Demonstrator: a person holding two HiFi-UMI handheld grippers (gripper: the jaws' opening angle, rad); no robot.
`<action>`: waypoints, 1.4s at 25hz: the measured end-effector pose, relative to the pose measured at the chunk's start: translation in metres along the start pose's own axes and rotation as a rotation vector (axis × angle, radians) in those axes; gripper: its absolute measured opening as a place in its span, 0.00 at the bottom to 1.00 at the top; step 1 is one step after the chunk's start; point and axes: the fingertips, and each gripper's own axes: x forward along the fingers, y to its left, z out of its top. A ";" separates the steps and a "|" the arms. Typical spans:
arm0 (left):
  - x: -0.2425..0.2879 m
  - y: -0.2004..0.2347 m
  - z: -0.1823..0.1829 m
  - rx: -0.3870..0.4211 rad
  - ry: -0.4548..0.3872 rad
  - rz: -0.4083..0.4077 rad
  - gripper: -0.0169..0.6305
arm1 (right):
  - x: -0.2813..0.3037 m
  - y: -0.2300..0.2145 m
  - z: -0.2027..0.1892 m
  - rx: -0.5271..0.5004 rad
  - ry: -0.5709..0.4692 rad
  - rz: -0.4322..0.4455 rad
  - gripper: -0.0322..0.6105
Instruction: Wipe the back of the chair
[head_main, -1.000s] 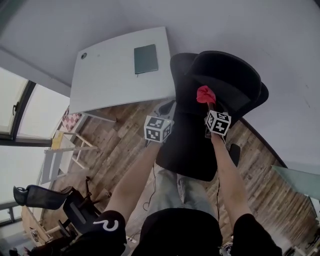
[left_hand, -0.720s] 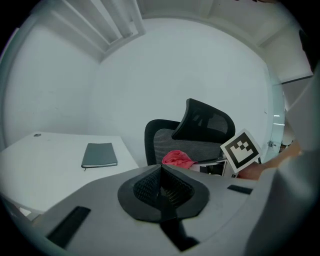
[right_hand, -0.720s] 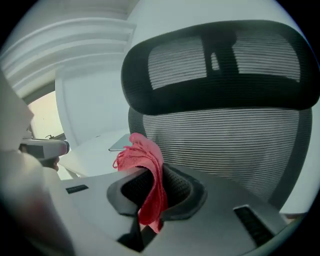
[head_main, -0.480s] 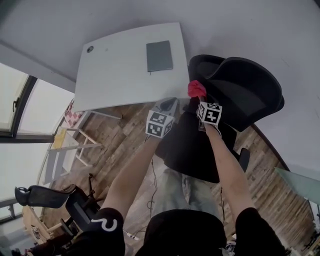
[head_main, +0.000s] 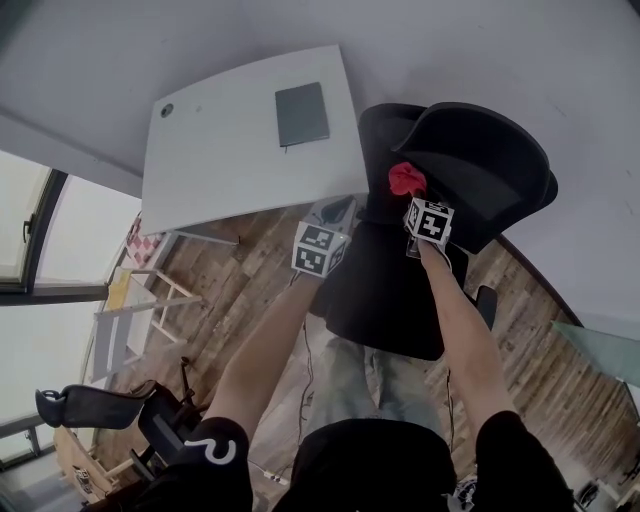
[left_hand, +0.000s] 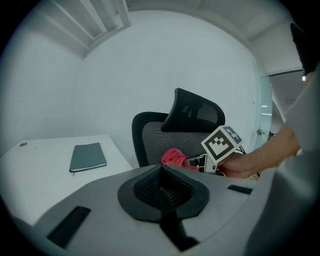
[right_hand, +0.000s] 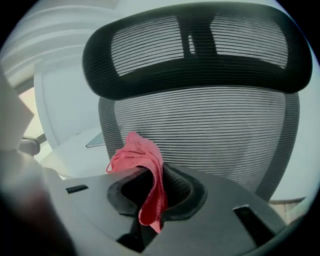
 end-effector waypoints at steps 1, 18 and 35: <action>0.002 -0.007 0.001 0.005 0.000 -0.011 0.07 | -0.003 -0.010 0.000 0.005 -0.001 -0.010 0.16; 0.037 -0.107 0.019 0.051 -0.013 -0.102 0.06 | -0.078 -0.194 -0.007 0.120 -0.035 -0.217 0.16; 0.054 -0.153 0.028 0.032 -0.033 -0.127 0.07 | -0.152 -0.283 -0.028 0.215 -0.102 -0.271 0.16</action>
